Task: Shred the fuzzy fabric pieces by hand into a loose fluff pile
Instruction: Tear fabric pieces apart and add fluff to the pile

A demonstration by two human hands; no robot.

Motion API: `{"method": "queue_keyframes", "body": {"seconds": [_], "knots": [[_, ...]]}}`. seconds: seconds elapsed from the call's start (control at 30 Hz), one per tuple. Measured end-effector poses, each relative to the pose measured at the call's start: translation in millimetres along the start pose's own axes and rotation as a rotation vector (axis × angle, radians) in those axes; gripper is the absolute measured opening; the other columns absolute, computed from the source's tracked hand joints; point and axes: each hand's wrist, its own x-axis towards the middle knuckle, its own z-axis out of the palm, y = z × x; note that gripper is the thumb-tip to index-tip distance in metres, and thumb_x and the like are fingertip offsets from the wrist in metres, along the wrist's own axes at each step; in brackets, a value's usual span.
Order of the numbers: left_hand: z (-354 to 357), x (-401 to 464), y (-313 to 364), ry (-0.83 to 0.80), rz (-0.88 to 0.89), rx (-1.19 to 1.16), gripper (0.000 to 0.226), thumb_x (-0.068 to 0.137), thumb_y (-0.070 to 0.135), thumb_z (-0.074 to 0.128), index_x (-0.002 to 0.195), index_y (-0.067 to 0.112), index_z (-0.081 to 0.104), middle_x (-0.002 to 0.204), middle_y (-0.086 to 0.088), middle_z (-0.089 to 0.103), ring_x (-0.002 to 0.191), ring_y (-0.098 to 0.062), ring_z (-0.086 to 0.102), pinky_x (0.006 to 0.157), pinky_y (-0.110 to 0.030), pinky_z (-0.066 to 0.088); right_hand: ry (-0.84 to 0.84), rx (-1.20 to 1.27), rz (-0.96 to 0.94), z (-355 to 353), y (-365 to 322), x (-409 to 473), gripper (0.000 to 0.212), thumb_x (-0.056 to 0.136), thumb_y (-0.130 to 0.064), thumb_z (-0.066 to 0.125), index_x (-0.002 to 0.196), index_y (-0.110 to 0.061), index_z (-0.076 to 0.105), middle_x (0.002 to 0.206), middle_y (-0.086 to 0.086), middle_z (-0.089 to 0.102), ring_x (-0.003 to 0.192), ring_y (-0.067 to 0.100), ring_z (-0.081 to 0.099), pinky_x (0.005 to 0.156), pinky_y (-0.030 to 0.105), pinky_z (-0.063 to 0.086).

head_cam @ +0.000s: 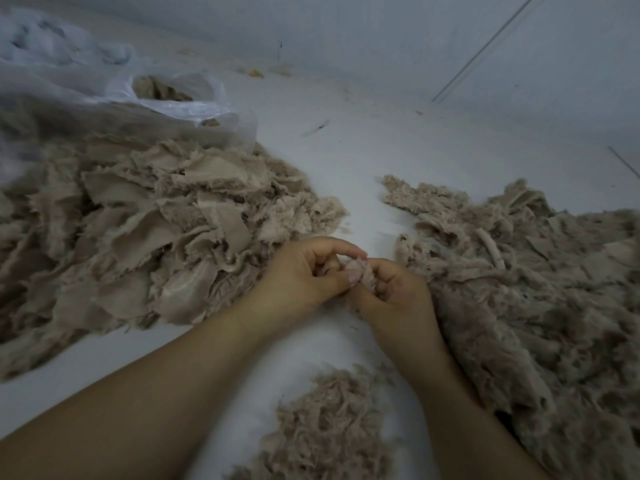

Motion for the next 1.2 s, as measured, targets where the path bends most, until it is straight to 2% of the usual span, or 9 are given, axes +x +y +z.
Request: {"method": "queue_keyframes", "body": {"seconds": [0.1,0.23,0.33,0.5,0.63,0.73,1.0,1.13,1.2], "knots": [[4,0,0,0.072,0.008,-0.015,0.018,0.086,-0.005,0.066,0.087,0.011,0.074,0.066,-0.037,0.050,0.062,-0.030,0.050,0.062,-0.036,0.046,-0.027,-0.036,-0.006,-1,3,0,0.010,0.091,-0.013,0.067,0.084,-0.006,0.068,0.073,0.029,0.062,0.055,0.032,0.050,0.052,0.041,0.042],[1,3,-1,0.201,-0.061,-0.042,0.021,0.090,-0.006,0.060,0.074,0.007,0.063,0.049,-0.002,0.045,0.043,-0.009,0.037,0.043,-0.018,0.032,0.061,0.030,0.014,0,0,1,0.014,0.092,-0.008,0.066,0.080,-0.014,0.070,0.071,0.005,0.073,0.059,0.015,0.066,0.056,0.026,0.054],[0,3,1,0.218,-0.119,-0.101,0.025,0.092,-0.005,0.052,0.070,0.006,0.054,0.045,-0.001,0.040,0.039,-0.011,0.031,0.040,-0.018,0.026,0.193,0.220,0.080,-2,-1,5,0.006,0.095,-0.008,0.062,0.090,-0.011,0.064,0.068,-0.001,0.072,0.057,0.010,0.067,0.054,0.017,0.050],[3,4,4,0.213,-0.177,-0.063,0.028,0.096,0.004,0.052,0.068,0.007,0.055,0.046,-0.002,0.043,0.039,-0.012,0.034,0.039,-0.017,0.028,0.080,0.137,0.071,-2,-1,3,0.039,0.085,-0.006,0.074,0.119,-0.019,0.061,0.093,0.004,0.074,0.085,0.020,0.071,0.076,0.031,0.058],[1,2,6,0.160,-0.197,-0.048,0.027,0.091,-0.003,0.050,0.066,0.006,0.055,0.044,-0.003,0.041,0.038,-0.012,0.033,0.038,-0.017,0.026,0.196,0.178,0.072,-1,-3,5,0.006,0.092,-0.007,0.066,0.094,-0.012,0.069,0.066,-0.004,0.069,0.060,0.007,0.064,0.058,0.019,0.051],[0,1,9,0.077,-0.176,-0.026,0.013,0.079,0.003,0.057,0.066,0.006,0.054,0.043,-0.002,0.041,0.037,-0.012,0.031,0.038,-0.017,0.025,0.259,0.174,0.095,-1,-1,6,0.015,0.095,-0.011,0.062,0.082,-0.013,0.069,0.057,-0.006,0.064,0.050,0.004,0.057,0.050,0.017,0.048],[1,-4,8,-0.090,-0.085,0.143,0.007,0.085,-0.003,0.070,0.088,-0.001,0.064,0.067,-0.020,0.057,0.064,-0.021,0.049,0.061,-0.033,0.041,0.219,0.079,0.098,-1,-1,3,0.022,0.101,-0.020,0.052,0.092,-0.018,0.072,0.073,0.008,0.072,0.064,0.027,0.069,0.053,0.036,0.056],[6,0,5,0.065,-0.072,0.171,0.022,0.089,-0.005,0.062,0.068,-0.002,0.057,0.049,-0.003,0.047,0.046,-0.006,0.040,0.046,-0.021,0.032,0.118,0.193,0.079,0,-4,1,0.027,0.092,-0.040,0.064,0.095,-0.014,0.068,0.067,0.006,0.071,0.052,0.013,0.063,0.050,0.023,0.050],[7,1,6,0.096,-0.110,0.129,0.032,0.095,0.002,0.056,0.066,-0.011,0.052,0.045,-0.001,0.039,0.040,-0.006,0.031,0.041,-0.019,0.025,0.076,0.162,0.068,1,-4,0,0.024,0.085,-0.033,0.072,0.095,-0.011,0.068,0.069,0.006,0.072,0.056,0.010,0.064,0.055,0.022,0.053]]}}
